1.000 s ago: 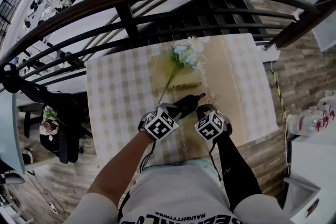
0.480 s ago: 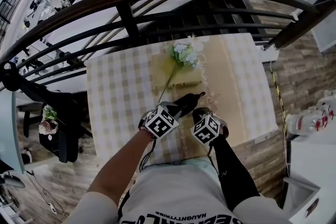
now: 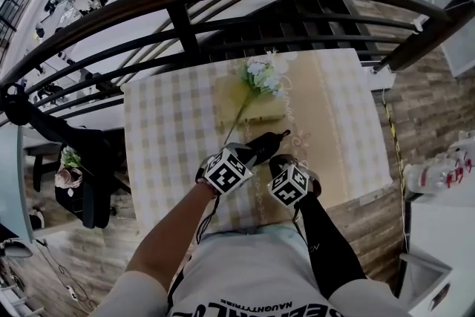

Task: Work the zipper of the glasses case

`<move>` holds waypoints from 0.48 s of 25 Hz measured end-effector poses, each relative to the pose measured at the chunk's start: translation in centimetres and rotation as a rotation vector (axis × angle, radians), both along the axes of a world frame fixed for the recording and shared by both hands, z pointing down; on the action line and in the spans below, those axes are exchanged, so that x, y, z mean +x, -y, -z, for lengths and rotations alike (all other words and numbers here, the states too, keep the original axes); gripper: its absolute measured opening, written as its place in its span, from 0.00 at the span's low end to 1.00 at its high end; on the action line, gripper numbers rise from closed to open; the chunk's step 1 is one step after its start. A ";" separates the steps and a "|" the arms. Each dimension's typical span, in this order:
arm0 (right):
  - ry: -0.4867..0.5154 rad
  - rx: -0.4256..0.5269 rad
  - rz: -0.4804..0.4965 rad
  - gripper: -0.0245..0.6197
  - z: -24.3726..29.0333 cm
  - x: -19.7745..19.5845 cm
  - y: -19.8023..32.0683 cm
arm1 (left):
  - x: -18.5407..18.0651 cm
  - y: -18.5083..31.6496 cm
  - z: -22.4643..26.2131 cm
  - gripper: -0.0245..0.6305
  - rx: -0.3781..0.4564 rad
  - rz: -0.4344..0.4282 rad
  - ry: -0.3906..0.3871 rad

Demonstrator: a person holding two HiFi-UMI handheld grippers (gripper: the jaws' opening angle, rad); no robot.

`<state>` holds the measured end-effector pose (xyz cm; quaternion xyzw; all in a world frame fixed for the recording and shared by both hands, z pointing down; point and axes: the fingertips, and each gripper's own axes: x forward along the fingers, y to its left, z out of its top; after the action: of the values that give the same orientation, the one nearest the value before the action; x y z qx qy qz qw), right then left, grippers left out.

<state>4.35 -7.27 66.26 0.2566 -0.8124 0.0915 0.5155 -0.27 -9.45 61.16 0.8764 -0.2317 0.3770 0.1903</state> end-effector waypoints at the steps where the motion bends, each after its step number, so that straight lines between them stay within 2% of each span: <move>1: 0.002 0.003 0.007 0.08 0.1 0.0 0.0 | -0.4 0.3 0.2 0.11 0.015 0.012 -0.001; 3: 0.006 0.009 0.019 0.08 0.3 -0.2 0.0 | -2.2 1.5 0.3 0.11 0.069 0.075 0.025; 5: 0.010 0.011 0.031 0.08 0.4 -0.3 -0.1 | -4.2 2.3 -0.1 0.11 0.084 0.137 0.053; 7: 0.013 0.011 0.044 0.08 0.4 -0.4 -0.3 | -5.3 2.2 -1.0 0.10 0.037 0.174 0.058; 9: 0.016 0.010 0.045 0.08 0.3 -0.3 -0.4 | -5.8 1.8 -1.4 0.05 -0.029 0.207 0.053; 12: 0.020 0.018 0.022 0.08 0.6 0.3 0.2 | -5.6 0.9 -1.2 0.05 -0.107 0.209 0.051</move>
<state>4.61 -7.48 65.70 0.2514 -0.8210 0.0814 0.5060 -5.84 -10.31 62.40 0.8262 -0.3060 0.3892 0.2689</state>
